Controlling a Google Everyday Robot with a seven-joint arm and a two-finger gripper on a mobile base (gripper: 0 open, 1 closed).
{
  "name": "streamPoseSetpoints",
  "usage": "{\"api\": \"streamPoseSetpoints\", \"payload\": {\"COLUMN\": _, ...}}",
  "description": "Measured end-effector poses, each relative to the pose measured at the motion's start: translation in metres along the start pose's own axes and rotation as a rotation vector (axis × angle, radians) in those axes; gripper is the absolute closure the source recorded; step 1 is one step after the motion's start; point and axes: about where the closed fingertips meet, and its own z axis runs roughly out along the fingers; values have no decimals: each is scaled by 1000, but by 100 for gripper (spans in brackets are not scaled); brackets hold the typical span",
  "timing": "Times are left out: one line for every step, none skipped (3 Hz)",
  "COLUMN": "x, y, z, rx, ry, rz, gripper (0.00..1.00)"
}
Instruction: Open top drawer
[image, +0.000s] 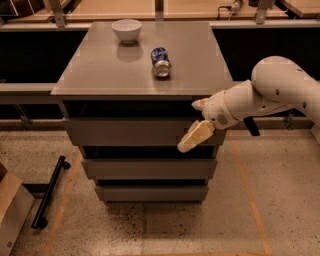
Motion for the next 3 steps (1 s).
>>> {"api": "streamPoseSetpoints", "payload": {"x": 8, "y": -2, "z": 11, "rx": -6, "ry": 38, "rz": 14, "gripper": 0}}
{"api": "streamPoseSetpoints", "payload": {"x": 14, "y": -20, "z": 24, "rx": 18, "ry": 66, "rz": 4, "gripper": 0}}
{"api": "streamPoseSetpoints", "payload": {"x": 27, "y": -41, "z": 35, "rx": 47, "ry": 87, "rz": 16, "gripper": 0}}
